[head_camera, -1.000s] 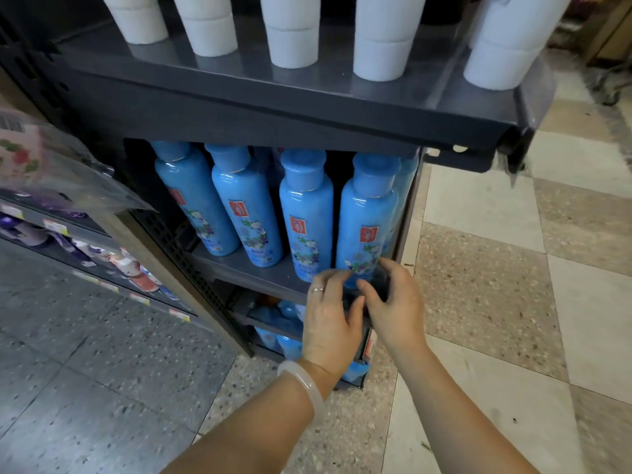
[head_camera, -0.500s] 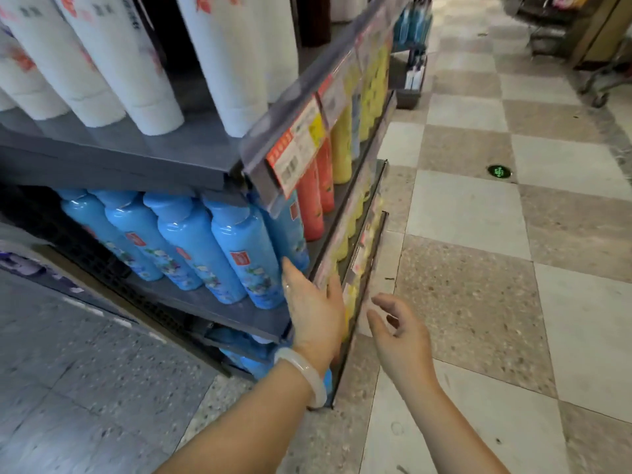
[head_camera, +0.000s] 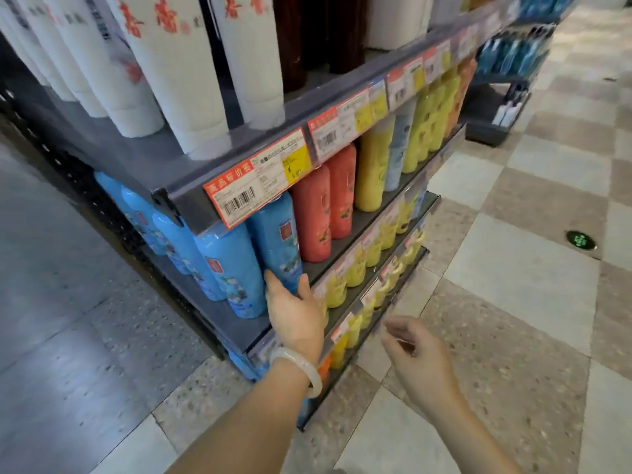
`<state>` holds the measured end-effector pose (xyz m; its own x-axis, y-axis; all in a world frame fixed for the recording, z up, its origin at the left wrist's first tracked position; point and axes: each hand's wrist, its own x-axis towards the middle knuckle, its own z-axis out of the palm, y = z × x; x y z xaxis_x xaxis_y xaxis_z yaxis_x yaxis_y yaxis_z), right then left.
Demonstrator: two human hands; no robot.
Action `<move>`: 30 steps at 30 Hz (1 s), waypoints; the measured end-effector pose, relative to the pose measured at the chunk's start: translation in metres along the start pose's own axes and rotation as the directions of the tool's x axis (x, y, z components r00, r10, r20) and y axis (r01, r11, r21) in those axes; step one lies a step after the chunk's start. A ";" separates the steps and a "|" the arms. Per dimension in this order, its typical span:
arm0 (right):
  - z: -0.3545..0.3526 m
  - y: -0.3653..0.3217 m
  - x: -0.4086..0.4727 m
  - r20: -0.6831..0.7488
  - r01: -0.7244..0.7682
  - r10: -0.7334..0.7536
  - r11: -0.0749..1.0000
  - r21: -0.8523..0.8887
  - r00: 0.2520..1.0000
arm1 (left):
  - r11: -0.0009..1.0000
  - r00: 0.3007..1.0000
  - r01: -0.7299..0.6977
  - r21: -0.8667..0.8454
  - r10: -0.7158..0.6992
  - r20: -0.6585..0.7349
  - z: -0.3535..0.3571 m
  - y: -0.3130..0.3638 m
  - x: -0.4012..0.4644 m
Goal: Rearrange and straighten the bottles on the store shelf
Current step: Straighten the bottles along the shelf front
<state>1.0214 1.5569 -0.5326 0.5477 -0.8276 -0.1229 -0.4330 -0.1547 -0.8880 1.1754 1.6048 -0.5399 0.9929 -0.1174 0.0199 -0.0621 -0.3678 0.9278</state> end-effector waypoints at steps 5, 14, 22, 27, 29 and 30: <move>0.004 -0.029 0.069 0.116 0.075 -0.070 0.996 -0.038 0.991 | 0.998 0.997 0.051 -0.034 -0.053 -0.064 0.010 -0.014 -0.002; 0.015 -0.061 0.185 0.178 0.199 -0.195 0.980 -0.004 0.965 | 0.997 0.991 -0.066 -0.043 0.061 -0.117 0.030 0.011 -0.040; 0.028 -0.059 0.232 0.337 0.251 -0.252 0.967 0.047 0.907 | 0.990 0.982 0.099 -0.097 -0.113 -0.154 0.096 0.044 0.020; 0.026 -0.051 0.250 0.424 0.344 -0.334 0.937 0.056 0.842 | 0.986 0.926 0.161 -0.042 -0.165 -0.340 0.112 0.045 0.035; 0.023 -0.046 0.256 0.449 0.352 -0.338 0.934 0.055 0.827 | 0.983 0.915 0.182 -0.033 -0.182 -0.361 0.120 0.045 0.033; 0.020 -0.045 0.260 0.455 0.361 -0.347 0.931 0.058 0.820 | 0.983 0.912 0.179 -0.034 -0.179 -0.369 0.125 0.046 0.033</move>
<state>1.1972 1.3598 -0.5332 0.9251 -0.3797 0.0058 -0.1633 -0.4116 -0.8966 1.1923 1.4691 -0.5432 0.9541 0.2993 -0.0104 0.1203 -0.3513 0.9285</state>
